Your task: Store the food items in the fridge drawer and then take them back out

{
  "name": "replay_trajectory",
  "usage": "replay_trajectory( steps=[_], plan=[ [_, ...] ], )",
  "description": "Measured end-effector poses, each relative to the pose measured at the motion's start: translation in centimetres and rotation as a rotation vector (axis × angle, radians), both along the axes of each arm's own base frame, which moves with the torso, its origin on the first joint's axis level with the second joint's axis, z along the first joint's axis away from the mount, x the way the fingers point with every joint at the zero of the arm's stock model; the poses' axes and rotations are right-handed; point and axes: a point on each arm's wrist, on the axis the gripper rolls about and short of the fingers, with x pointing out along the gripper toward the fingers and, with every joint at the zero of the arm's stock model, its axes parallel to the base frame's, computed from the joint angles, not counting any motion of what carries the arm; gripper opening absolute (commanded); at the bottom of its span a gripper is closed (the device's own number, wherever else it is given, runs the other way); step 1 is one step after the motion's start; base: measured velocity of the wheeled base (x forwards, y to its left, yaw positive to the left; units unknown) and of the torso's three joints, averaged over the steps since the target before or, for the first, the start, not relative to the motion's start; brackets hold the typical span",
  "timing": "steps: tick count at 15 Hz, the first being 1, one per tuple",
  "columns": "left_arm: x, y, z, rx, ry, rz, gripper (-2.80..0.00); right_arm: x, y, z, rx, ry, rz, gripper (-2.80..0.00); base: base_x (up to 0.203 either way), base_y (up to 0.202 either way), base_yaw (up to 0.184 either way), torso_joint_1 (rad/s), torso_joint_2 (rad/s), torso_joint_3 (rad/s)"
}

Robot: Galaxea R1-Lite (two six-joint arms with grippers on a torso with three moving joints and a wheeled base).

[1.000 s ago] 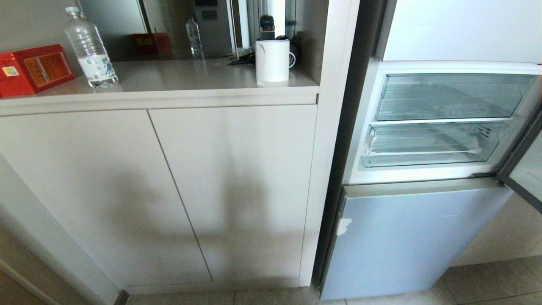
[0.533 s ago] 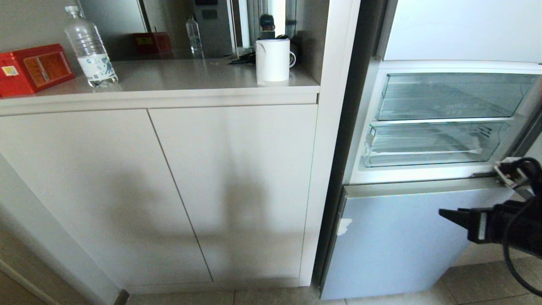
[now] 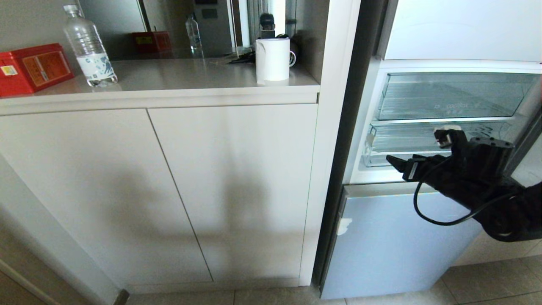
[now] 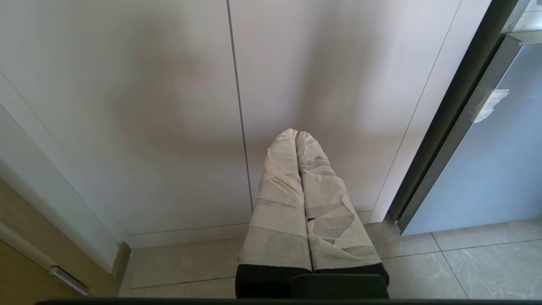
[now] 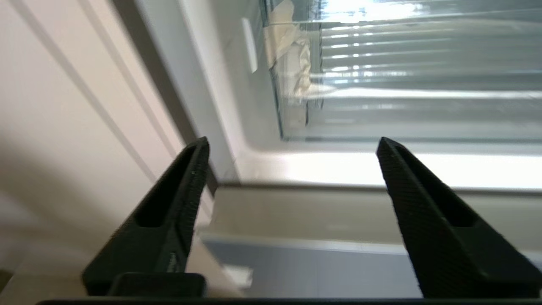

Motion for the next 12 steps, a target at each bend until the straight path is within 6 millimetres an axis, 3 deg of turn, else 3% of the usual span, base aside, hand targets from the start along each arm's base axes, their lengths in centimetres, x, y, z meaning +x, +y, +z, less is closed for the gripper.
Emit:
replay_trajectory(
  steps=[8, 12],
  plan=[
    [0.0, 0.0, 0.0, 0.0, 0.001, 0.0, -2.8, 6.1, 0.4, -1.2, -0.008, -0.072, -0.033, 0.0, 0.0, 0.0, 0.0, 0.0, 0.0, 0.0],
    [0.0, 0.0, 0.0, 0.0, 0.001, 0.0, -2.8, 8.1, 1.3, -1.8, -0.011, -0.091, -0.033, 0.0, 0.0, 0.0, 0.0, 0.0, 0.0, 0.0]
  ],
)
